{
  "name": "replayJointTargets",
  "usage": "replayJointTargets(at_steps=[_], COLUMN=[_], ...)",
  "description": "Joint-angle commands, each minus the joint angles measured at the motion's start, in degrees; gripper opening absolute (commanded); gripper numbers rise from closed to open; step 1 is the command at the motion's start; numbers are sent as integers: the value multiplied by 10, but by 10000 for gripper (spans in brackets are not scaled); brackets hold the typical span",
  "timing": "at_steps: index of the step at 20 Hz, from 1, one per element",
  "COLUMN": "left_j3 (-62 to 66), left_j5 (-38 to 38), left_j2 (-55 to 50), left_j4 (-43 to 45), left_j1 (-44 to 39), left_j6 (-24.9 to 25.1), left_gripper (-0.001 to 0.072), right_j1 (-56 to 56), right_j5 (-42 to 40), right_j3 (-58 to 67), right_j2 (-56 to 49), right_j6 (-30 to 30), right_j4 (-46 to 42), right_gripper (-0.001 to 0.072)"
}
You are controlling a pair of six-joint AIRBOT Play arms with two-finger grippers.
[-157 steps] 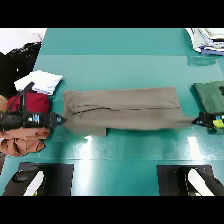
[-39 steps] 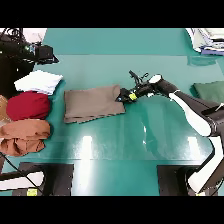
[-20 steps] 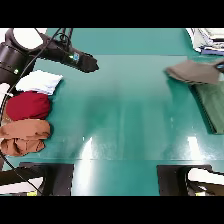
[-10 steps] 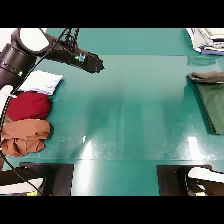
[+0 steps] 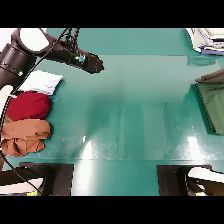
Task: Fold the shirts.
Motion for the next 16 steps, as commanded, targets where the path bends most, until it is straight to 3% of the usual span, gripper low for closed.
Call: replayJointTargets(at_steps=[1, 8, 9, 11, 12, 16], left_j3=[0, 0, 0, 0, 0, 0], left_j5=[-19, -22, -21, -21, -21, -21], left_j2=[0, 0, 0, 0, 0, 0], left_j4=[0, 1, 1, 1, 1, 1], left_j1=[0, 0, 0, 0, 0, 0], left_j6=[1, 5, 5, 6, 5, 5], left_gripper=[26, 26, 26, 26, 26, 27], right_j1=[-6, -96, -117, -157, -176, -214], right_j5=[32, 61, 66, 69, 69, 68], right_j3=[-40, -229, -256, -304, -326, -362], right_j2=[31, 151, 165, 183, 192, 212], right_j6=[3, 17, 17, 17, 17, 17], right_j4=[-63, -158, -159, -161, -163, -164], right_gripper=[12, 19, 103, 412, 458, 456])
